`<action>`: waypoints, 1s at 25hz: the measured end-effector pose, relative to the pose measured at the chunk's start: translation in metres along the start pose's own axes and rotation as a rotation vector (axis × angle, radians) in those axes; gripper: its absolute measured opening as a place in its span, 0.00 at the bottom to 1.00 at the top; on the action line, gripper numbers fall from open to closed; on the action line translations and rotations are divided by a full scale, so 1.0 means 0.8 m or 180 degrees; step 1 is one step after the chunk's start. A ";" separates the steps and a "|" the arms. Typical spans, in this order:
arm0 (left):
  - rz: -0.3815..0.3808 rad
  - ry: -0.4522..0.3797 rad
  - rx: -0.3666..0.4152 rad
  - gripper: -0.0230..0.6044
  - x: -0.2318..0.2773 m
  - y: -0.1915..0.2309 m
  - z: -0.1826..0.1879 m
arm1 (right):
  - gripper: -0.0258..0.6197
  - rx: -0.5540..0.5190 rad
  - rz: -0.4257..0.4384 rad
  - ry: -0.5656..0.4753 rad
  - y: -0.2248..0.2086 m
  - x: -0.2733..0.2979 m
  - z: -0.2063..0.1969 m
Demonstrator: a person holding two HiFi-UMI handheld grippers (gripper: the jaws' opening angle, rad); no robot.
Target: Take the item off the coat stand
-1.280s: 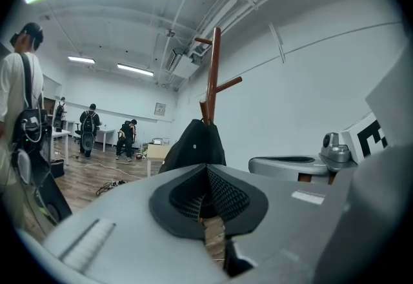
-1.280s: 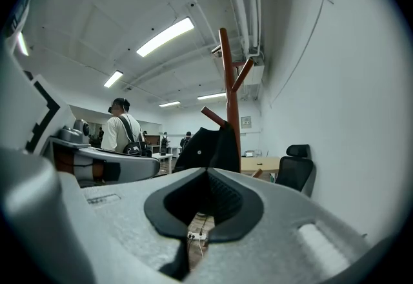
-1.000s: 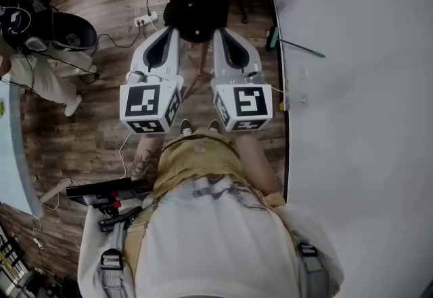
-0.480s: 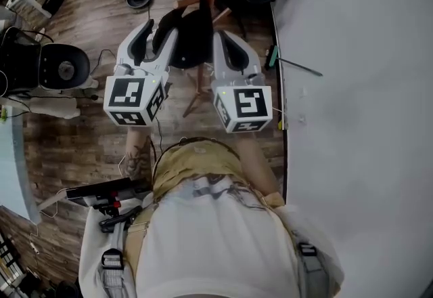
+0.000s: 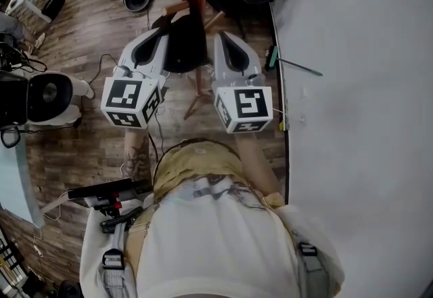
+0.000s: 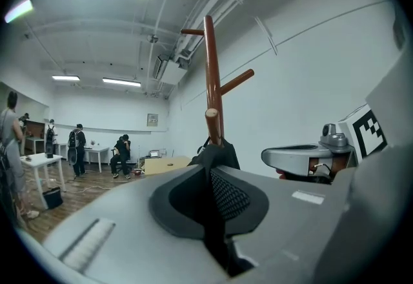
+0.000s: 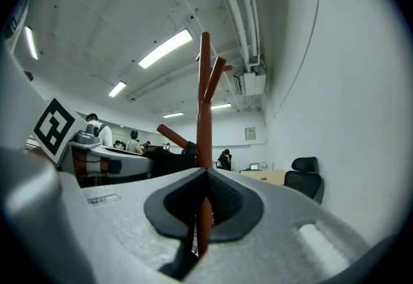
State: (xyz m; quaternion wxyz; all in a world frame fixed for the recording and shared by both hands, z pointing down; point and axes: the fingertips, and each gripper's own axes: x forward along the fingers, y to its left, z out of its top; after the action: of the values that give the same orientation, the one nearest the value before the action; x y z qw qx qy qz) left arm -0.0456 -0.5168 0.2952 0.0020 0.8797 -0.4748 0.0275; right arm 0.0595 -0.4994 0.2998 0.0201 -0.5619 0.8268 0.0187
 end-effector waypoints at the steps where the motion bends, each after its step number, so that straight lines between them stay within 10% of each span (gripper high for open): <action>1: 0.0003 -0.0012 0.0003 0.05 0.000 0.000 0.004 | 0.04 0.0004 -0.0002 -0.0002 -0.002 0.002 0.001; 25: 0.0670 -0.0015 -0.0211 0.05 -0.044 0.077 0.022 | 0.04 0.0058 0.0167 0.0086 -0.006 0.044 -0.003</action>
State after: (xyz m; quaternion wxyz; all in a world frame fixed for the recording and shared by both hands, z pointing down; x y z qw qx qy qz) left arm -0.1152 -0.5218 0.2741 0.0272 0.8245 -0.5651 0.0097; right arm 0.0508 -0.5343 0.3000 0.0136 -0.5399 0.8416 0.0041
